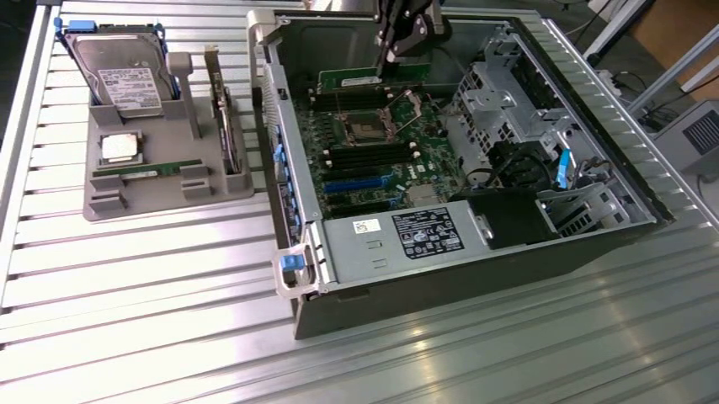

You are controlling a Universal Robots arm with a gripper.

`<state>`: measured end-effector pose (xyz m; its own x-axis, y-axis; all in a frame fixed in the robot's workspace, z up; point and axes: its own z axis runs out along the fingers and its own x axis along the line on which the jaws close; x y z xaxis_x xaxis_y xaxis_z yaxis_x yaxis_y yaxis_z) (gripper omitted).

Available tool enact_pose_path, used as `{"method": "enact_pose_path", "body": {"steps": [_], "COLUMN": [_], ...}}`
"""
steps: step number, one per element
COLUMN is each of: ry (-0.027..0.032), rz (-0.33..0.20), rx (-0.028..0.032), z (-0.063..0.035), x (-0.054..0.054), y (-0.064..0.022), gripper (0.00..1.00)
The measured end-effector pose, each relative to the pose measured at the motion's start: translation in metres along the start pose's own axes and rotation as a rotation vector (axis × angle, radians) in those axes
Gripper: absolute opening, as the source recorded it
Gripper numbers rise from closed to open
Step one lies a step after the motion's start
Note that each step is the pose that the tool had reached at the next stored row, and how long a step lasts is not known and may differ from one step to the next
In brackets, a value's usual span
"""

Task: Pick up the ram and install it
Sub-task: 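Pick up the ram and move it above insertion slot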

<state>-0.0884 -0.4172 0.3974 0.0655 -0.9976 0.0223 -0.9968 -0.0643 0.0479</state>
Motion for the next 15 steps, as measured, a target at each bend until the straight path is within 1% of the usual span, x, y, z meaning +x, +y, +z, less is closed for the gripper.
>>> {"method": "enact_pose_path", "body": {"steps": [1,3,4,5,6,8,11,15], "ry": [0.0013,0.0028,0.0036,0.0041,0.0049,0.0062,0.0085,0.0109], "rz": [0.003,0.003,0.004,0.003,0.004,0.004,0.004,0.004], "rx": [-0.0003,-0.0003,-0.0004,-0.0004,-0.0004,-0.0005,-0.0007,-0.0008], "z": [-0.0001,-0.0006,-0.0009,-0.0012,-0.0015,-0.0019,-0.0026,-0.0033], "x": [0.0,0.001,0.002,0.002,0.003,0.003,0.005,0.006], "y": [-0.004,-0.0148,-0.0239,-0.0299,-0.0392,-0.0499,-0.0694,-0.0879], "gripper": [0.14,0.14,0.14,0.14,0.14,0.14,0.14,0.14]}}
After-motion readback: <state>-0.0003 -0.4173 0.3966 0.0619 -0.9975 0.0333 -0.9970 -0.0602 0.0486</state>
